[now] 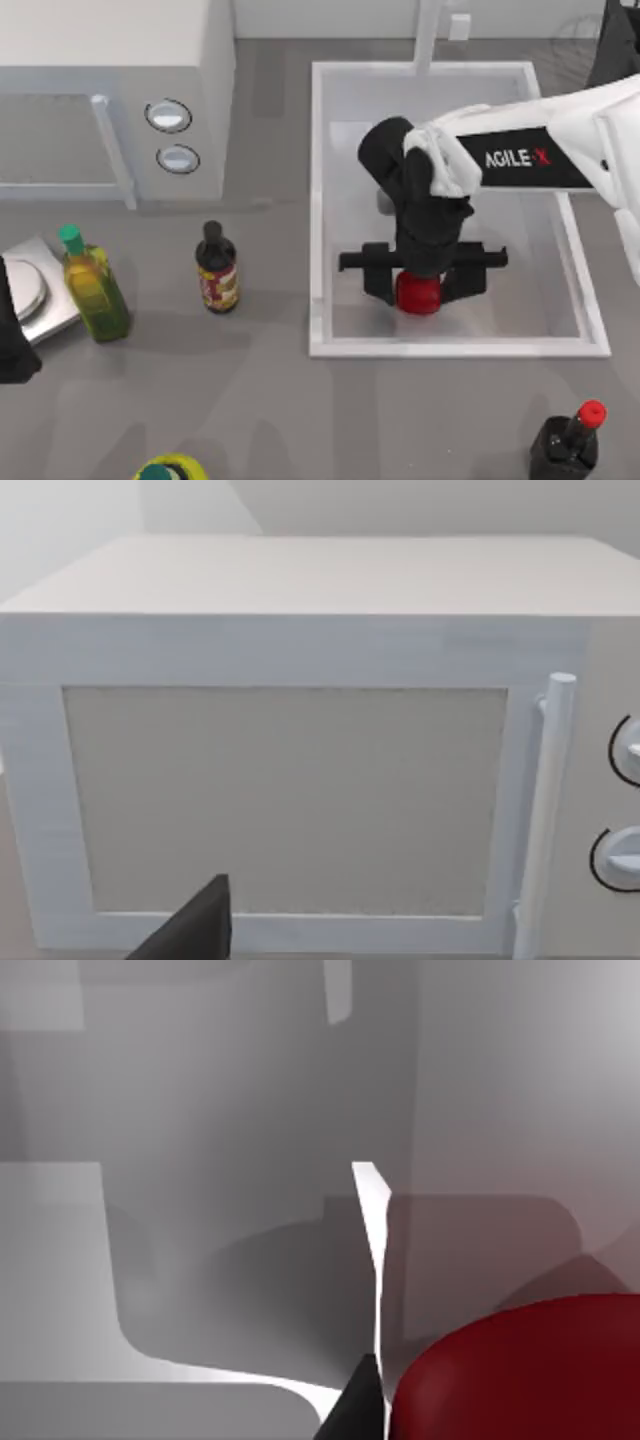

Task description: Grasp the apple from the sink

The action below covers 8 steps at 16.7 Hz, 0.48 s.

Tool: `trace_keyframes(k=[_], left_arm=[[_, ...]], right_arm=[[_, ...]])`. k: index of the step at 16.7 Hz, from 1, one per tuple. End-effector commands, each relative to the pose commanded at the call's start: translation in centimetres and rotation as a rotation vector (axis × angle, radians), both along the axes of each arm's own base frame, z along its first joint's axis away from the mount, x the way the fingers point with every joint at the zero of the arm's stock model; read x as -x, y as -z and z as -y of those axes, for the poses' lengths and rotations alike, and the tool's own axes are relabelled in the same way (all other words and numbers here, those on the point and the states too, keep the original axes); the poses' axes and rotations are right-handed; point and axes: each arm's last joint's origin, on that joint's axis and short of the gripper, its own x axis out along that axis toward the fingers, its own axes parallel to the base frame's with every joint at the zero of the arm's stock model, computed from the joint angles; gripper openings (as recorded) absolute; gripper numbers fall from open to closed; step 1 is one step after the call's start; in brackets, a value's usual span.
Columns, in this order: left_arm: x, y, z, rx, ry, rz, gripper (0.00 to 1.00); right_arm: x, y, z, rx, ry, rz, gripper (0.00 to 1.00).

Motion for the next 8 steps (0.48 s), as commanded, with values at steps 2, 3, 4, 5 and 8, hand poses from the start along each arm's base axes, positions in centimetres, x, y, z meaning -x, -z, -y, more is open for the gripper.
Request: trace_keyframes(k=[2,3,4,5,8], left_arm=[[0.0,0.0,0.0,0.0,0.0,0.0,1.0],[0.0,0.0,0.0,0.0,0.0,0.0,1.0],[0.0,0.0,0.0,0.0,0.0,0.0,1.0],[0.0,0.0,0.0,0.0,0.0,0.0,1.0],[0.0,0.0,0.0,0.0,0.0,0.0,1.0]], right_arm=[[-0.5,-1.2,-0.4,0.0,0.0,-0.001,0.0],[-0.9,-2.2,-0.7,0.0,0.0,0.0,0.0],[-1.4,-3.5,-1.0,0.0,0.0,0.0,0.0],[-1.8,-5.1,-1.2,0.0,0.0,-0.001,0.0],[-2.4,-10.9,-1.6,0.008,0.0,-0.014,0.0]])
